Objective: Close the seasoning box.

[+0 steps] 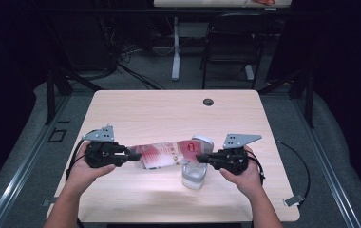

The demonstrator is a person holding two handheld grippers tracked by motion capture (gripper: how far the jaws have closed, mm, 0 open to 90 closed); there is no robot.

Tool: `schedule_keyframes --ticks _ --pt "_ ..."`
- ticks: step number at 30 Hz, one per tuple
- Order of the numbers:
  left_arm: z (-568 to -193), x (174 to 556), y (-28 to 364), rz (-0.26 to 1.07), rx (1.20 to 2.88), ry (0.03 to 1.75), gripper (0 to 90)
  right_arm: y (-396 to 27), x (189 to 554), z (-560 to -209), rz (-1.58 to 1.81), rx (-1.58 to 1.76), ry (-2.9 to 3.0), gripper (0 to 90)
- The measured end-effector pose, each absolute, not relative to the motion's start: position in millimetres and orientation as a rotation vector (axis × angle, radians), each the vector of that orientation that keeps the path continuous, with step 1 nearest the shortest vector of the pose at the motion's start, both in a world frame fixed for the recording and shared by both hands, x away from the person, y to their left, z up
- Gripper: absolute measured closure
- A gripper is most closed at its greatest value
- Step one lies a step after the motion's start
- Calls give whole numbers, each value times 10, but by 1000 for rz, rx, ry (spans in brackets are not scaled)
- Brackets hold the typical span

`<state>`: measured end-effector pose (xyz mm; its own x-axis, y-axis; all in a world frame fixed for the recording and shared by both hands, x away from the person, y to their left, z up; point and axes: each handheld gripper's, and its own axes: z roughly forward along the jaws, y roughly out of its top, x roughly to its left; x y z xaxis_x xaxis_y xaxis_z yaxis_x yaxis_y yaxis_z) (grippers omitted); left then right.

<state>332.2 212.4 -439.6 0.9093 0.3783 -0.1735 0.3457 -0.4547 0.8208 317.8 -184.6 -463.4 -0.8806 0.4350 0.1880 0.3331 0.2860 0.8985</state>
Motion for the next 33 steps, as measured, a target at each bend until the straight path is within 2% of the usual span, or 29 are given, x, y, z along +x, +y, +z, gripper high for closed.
schedule_keyframes --ticks 15,25,33 --pt "-4571 3332 2223 24 2069 542 712 -1747 3199 -4580 1629 724 2478 900" --pt "-4607 3338 2271 68 2053 553 641 -1666 3193 -4466 1541 665 2535 900" --pt "-4614 3347 2281 100 2062 565 640 -1582 3200 -4383 1470 634 2552 900"
